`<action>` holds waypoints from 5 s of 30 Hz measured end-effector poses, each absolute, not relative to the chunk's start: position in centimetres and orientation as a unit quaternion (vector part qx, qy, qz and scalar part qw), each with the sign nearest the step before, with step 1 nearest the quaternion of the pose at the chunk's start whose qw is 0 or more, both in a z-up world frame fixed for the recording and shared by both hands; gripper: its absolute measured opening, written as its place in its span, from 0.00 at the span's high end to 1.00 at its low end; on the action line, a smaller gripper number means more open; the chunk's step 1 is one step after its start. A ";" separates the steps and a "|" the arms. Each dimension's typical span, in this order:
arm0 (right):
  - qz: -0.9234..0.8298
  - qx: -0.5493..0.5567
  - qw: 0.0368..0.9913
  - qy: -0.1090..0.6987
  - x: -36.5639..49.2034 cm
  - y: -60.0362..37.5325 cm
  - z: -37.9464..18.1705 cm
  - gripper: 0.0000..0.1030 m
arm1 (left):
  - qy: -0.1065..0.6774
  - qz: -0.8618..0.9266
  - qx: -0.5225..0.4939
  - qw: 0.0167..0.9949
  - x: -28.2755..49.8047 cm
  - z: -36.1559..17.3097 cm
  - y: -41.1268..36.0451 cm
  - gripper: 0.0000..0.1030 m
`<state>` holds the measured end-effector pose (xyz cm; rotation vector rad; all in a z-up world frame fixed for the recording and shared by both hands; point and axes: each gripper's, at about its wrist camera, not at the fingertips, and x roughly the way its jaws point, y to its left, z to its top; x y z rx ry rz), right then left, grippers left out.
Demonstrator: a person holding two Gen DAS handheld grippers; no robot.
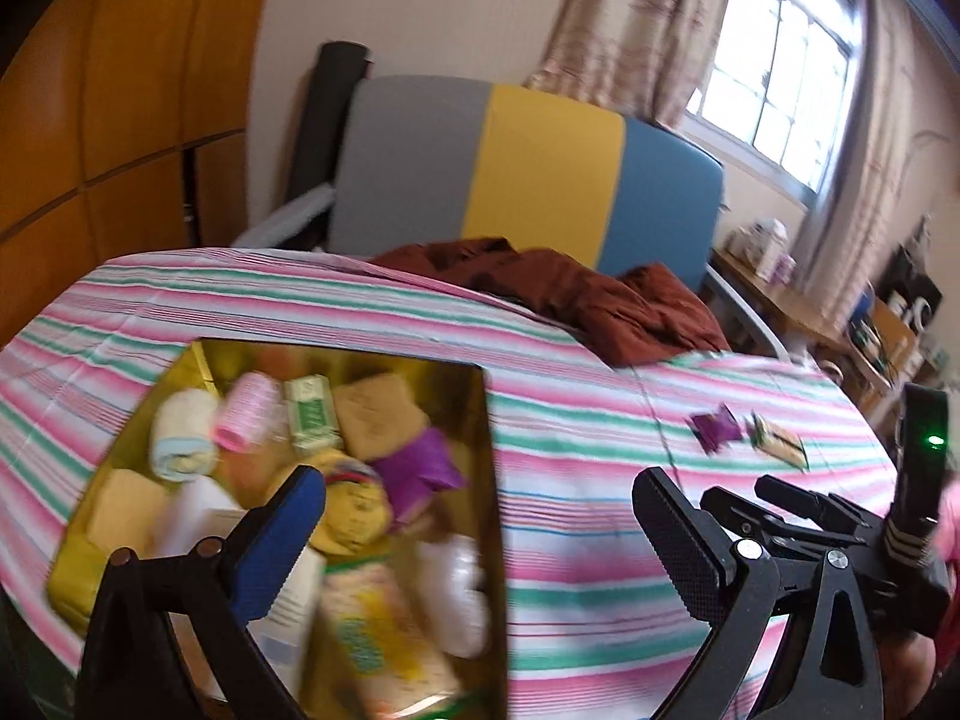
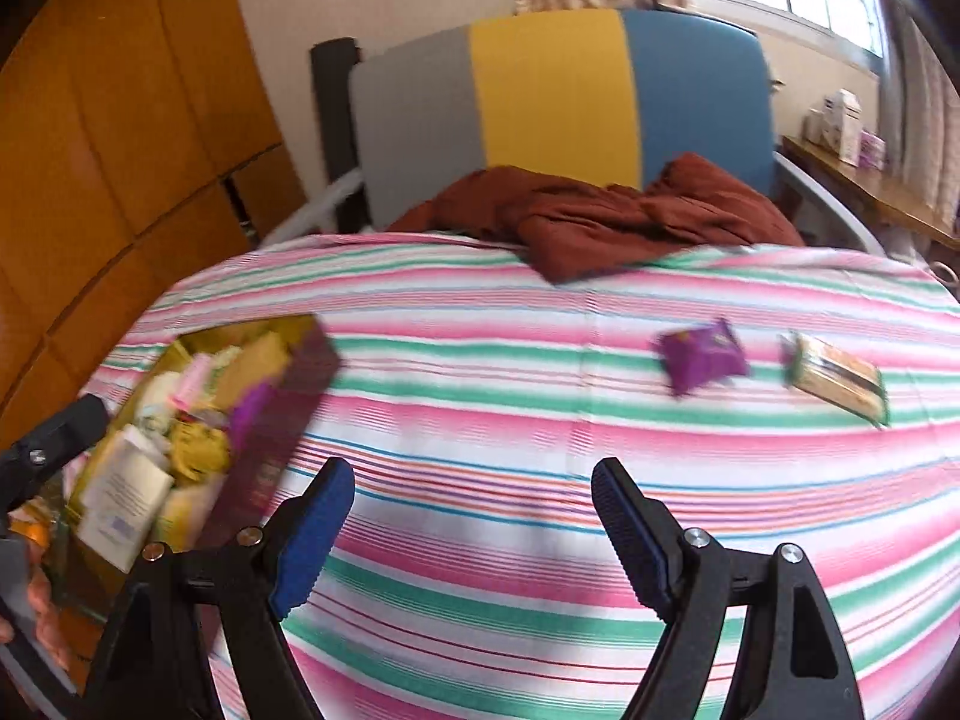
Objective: Organize objects
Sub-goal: 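Lift both open grippers away from the tray toward the remaining items, then lower right gripper onto the green-edged cracker pack and grasp it, then grasp the second purple packet with left gripper while right gripper holds crackers, then carry cracker pack and purple packet into the gold tray and release both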
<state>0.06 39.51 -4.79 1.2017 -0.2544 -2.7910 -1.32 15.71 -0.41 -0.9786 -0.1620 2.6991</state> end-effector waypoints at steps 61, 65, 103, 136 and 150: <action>-0.894 0.427 -0.085 -0.107 -1.7 62.7 -11.1 0.55 | 0.242 0.847 -0.342 0.328 -13.5 -9.2 48.0 0.00; -0.896 0.423 -0.102 -0.088 -1.7 62.0 -11.1 0.55 | 0.247 0.852 -0.317 0.336 -13.4 -9.6 48.6 0.00; -0.909 0.383 -0.140 -0.081 1.7 58.4 -8.7 0.55 | 0.128 0.891 -0.294 0.322 -7.1 -7.5 42.4 0.54; -0.931 0.355 0.083 0.007 2.6 31.1 0.6 0.55 | 0.020 0.949 -0.292 0.118 0.8 0.2 13.9 0.54; -0.898 0.406 0.169 -0.006 0.1 23.0 -0.6 0.55 | -0.042 0.945 -0.321 0.051 -1.1 -1.3 2.6 0.53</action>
